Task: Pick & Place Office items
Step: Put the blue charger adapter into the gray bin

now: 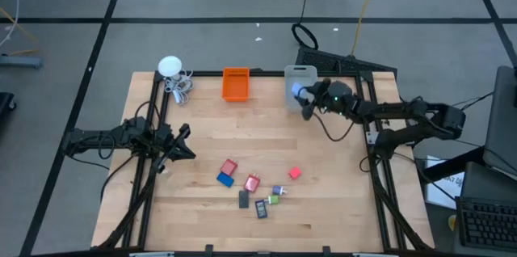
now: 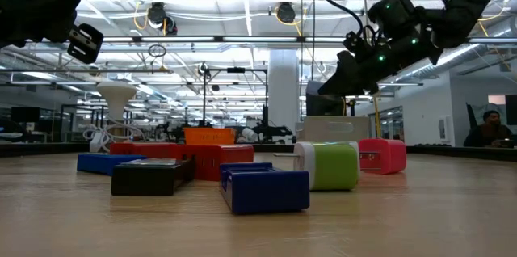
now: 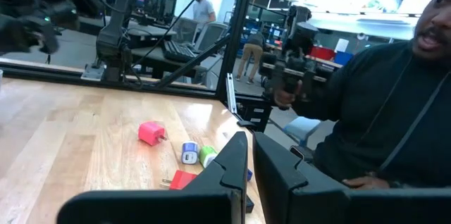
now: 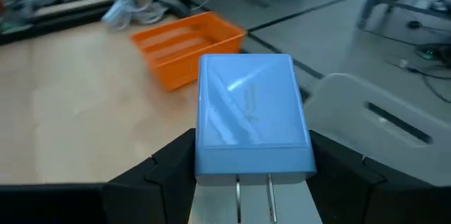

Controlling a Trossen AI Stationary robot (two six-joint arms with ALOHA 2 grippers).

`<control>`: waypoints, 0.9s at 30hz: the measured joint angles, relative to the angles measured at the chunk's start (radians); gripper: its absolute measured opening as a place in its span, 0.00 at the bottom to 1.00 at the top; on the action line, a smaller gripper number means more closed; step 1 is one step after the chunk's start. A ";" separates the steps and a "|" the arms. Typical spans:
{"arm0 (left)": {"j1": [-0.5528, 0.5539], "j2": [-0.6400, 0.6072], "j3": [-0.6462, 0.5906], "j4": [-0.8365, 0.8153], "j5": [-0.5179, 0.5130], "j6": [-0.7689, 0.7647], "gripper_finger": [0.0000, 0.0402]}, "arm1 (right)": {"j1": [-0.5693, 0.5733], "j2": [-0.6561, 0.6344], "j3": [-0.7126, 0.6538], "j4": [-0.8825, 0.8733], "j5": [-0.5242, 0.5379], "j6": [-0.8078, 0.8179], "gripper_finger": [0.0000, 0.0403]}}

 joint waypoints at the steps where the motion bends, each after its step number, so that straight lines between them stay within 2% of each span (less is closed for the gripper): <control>1: 0.000 0.000 0.000 0.000 0.000 0.000 0.06 | -0.014 0.003 0.000 0.016 0.000 0.000 0.53; 4: 0.000 0.000 0.000 0.000 0.000 0.000 0.06 | -0.036 0.031 0.001 0.090 -0.005 0.000 0.53; 7: 0.000 0.000 0.000 0.000 0.000 0.000 0.06 | -0.056 0.084 0.022 0.125 -0.057 0.000 0.53; 18: 0.000 0.000 0.000 0.000 0.000 0.000 0.06 | -0.155 0.320 0.234 0.027 -0.068 -0.026 0.53; 27: 0.000 0.000 0.000 0.000 0.000 0.000 0.06 | -0.191 0.405 0.257 0.013 -0.047 0.011 0.53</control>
